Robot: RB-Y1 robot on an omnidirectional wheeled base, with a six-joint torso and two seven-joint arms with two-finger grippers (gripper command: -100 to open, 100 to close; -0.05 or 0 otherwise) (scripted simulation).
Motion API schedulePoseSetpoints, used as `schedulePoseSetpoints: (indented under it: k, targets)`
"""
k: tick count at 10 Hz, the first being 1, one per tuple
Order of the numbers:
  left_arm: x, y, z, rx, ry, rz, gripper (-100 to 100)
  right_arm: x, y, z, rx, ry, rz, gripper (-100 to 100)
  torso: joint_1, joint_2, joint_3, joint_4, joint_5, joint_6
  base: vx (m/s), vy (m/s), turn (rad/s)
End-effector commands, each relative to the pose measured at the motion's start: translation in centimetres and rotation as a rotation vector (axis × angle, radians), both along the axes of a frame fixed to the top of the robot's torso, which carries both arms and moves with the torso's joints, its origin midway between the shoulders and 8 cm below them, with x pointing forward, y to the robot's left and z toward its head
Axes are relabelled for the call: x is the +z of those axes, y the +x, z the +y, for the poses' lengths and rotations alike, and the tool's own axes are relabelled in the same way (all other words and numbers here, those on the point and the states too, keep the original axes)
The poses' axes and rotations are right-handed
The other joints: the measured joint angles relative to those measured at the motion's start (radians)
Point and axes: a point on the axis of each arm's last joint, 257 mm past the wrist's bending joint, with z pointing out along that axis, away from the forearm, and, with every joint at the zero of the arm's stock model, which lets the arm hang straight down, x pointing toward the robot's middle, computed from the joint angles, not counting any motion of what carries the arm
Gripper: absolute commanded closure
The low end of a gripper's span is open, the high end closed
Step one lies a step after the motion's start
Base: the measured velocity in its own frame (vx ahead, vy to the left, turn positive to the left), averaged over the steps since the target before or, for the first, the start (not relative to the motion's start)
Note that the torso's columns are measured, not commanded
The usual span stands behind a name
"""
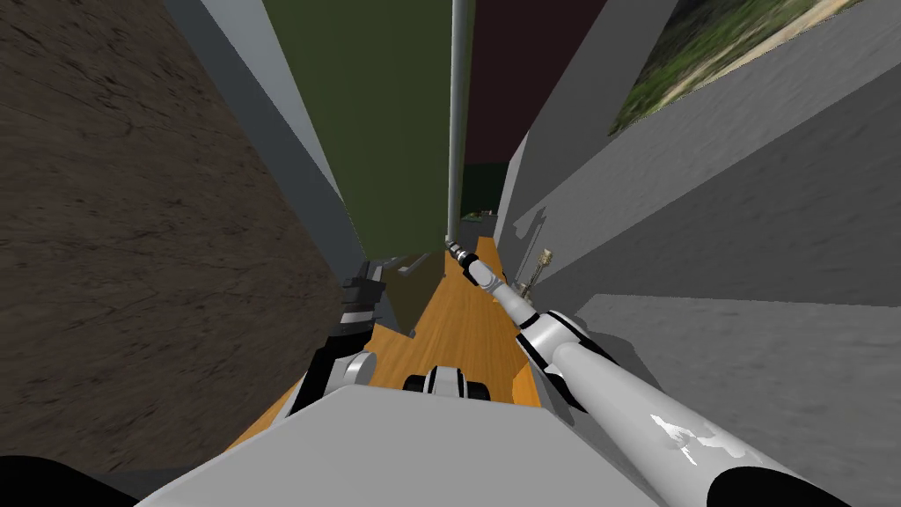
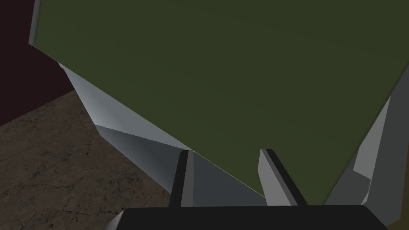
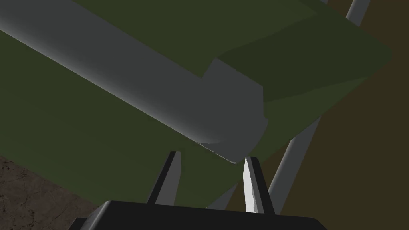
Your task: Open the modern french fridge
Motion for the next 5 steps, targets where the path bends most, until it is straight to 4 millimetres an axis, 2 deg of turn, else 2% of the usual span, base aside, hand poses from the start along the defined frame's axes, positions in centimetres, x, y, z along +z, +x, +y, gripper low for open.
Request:
schedulePoseSetpoints:
  k: [1, 2, 3, 5]
  targets:
    - [0.0, 0.0, 0.0, 0.000, 0.000, 0.000, 0, 2.1, 0.6, -1.7, -0.037, -0.067, -0.082, 100, -0.002, 0.006, 0.004, 0.002, 0.000, -0.001, -0.120, 0.139, -0.118]
    - [0.0, 0.0, 0.0, 0.000, 0.000, 0.000, 0, 2.1, 0.6, -1.7, -0.037, -0.067, -0.082, 100, -0.003, 0.010, 0.007, 0.003, -0.001, 0.000, -0.122, 0.121, -0.096]
    - [0.0, 0.0, 0.0, 0.000, 0.000, 0.000, 0, 2.1, 1.1, -2.7, -0.060, -0.124, -0.112, 100, -0.004, 0.009, 0.007, 0.002, -0.001, -0.003, -0.181, 0.110, -0.130]
    - [0.0, 0.0, 0.0, 0.000, 0.000, 0.000, 0, 2.2, 2.0, -4.7, -0.104, -0.230, -0.165, 100, -0.005, 0.011, 0.008, 0.004, -0.001, 0.003, -0.249, 0.208, -0.214]
